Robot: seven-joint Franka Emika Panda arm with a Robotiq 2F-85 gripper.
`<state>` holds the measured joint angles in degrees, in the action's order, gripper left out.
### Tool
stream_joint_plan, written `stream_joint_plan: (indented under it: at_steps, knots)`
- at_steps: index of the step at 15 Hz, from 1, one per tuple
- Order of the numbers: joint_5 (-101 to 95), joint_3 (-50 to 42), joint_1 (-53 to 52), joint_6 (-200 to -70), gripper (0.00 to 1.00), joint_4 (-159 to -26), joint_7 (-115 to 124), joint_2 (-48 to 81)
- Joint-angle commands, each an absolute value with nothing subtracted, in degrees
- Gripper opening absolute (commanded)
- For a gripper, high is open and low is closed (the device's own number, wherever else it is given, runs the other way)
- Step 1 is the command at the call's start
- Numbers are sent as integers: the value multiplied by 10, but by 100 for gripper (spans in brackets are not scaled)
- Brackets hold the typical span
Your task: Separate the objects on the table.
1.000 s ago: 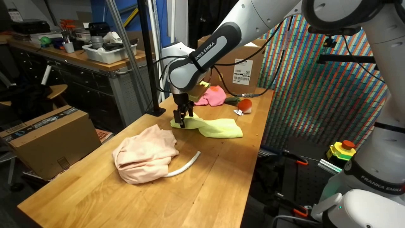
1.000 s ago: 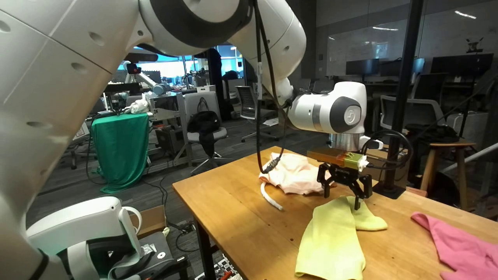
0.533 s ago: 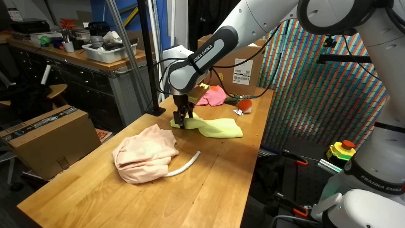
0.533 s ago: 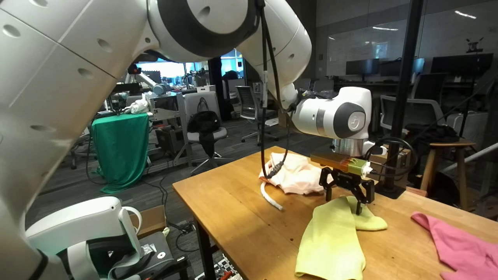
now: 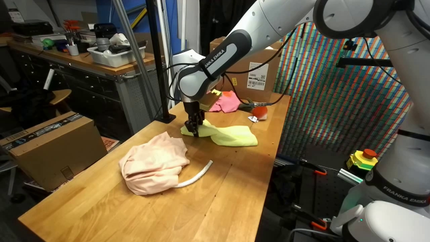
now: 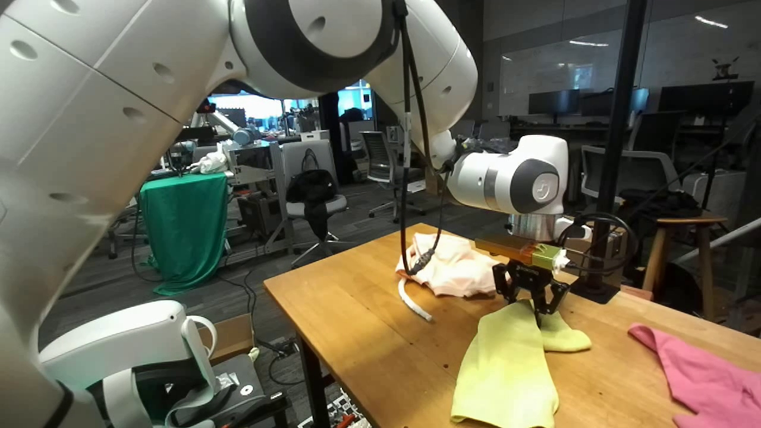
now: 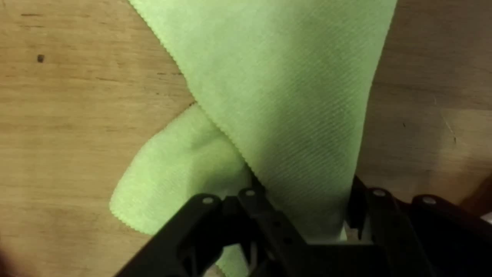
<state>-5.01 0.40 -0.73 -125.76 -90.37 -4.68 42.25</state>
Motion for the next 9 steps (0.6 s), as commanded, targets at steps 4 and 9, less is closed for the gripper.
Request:
stream_joint_plan:
  at_steps: [4, 9]
  knots:
    - [-45, 7, -5, -1249, 12, -889, -52, 423]
    - [-47, 4, -8, -1253, 15, -899, -43, 416]
